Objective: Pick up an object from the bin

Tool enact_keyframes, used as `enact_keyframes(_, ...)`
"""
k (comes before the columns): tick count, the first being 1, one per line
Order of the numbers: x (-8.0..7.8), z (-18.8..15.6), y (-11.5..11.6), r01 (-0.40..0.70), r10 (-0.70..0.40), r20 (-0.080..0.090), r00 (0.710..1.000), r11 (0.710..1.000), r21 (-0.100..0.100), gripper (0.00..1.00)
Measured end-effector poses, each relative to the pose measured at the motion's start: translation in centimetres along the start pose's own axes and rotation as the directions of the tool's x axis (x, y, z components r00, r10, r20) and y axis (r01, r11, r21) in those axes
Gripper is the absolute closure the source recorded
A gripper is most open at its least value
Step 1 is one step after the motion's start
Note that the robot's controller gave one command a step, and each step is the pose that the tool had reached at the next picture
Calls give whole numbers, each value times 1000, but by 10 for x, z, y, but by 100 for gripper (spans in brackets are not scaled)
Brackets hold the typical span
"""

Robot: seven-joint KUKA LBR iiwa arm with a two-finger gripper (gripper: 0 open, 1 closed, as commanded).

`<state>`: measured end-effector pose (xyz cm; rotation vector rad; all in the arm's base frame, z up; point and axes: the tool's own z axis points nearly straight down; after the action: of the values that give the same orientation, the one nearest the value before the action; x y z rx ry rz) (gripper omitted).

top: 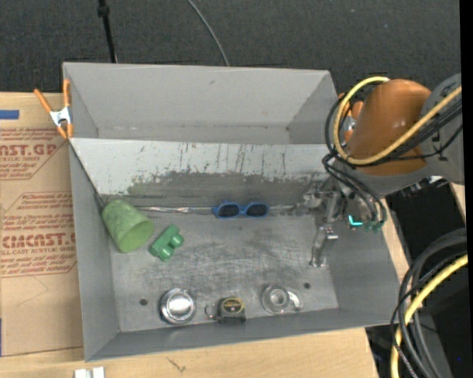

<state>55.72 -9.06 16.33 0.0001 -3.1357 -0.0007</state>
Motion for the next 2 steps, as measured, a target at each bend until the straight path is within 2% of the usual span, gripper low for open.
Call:
enact_keyframes(1,61,84,45,427,-427,33,903,904,17,0)
enact_keyframes(2,73,64,78,562,-562,8,827,827,4,0)
